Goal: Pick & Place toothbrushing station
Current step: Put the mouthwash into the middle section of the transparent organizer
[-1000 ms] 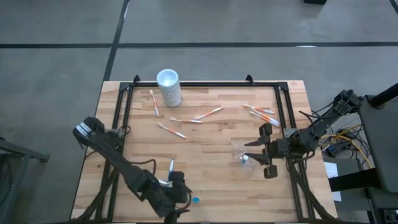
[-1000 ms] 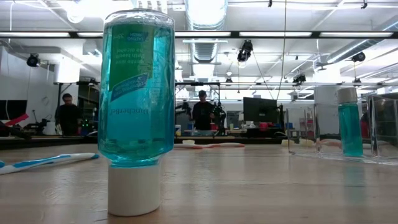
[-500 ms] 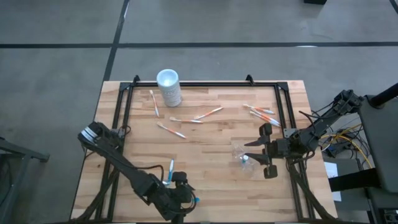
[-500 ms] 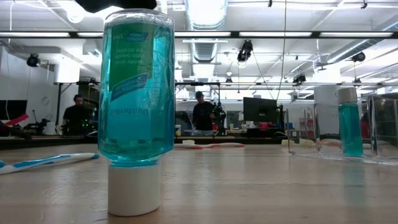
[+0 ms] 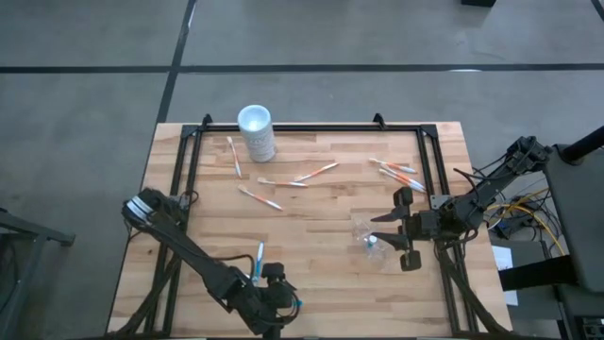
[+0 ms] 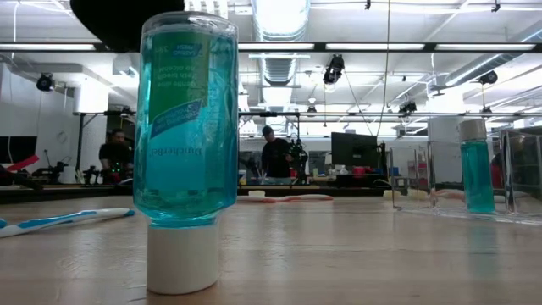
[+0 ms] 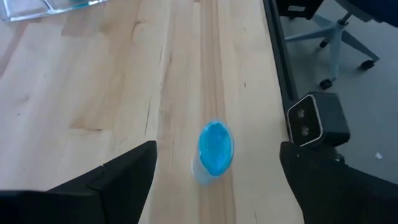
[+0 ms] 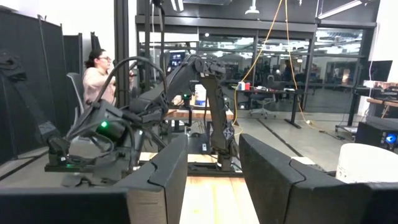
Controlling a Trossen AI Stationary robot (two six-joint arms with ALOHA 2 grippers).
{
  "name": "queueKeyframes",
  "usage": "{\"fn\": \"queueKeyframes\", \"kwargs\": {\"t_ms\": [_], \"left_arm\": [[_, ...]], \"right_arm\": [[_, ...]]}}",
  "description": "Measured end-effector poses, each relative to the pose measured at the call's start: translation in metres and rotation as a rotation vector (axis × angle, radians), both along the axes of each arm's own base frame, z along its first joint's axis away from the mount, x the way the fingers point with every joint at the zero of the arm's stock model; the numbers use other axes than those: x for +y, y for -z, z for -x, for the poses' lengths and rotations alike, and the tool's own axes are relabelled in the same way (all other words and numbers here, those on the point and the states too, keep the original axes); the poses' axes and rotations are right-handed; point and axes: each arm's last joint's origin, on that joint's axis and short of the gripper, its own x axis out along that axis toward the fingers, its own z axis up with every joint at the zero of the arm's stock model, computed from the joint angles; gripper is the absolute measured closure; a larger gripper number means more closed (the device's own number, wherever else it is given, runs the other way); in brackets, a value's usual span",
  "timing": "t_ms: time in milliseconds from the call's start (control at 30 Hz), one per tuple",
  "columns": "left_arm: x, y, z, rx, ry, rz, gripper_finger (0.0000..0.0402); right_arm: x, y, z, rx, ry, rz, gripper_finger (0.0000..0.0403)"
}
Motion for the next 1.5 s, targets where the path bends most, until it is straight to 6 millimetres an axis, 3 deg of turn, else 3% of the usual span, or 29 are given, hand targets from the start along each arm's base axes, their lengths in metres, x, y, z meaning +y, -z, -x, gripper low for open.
{"fn": "queueKeyframes", "kwargs": {"t_ms": [567,1500], "left_arm": [[0.007,0.026,-0.017,0.036,-0.031,-0.019,0.0065],[0.008,0.029,-0.02,0.043,-0.019,-0.018,0.0252]], "right_arm": [[0.0,0.0,0.0,0.0,0.0,0.0,0.0262],[0.0,0.0,0.0,0.0,0.0,0.0,0.0262]]}}
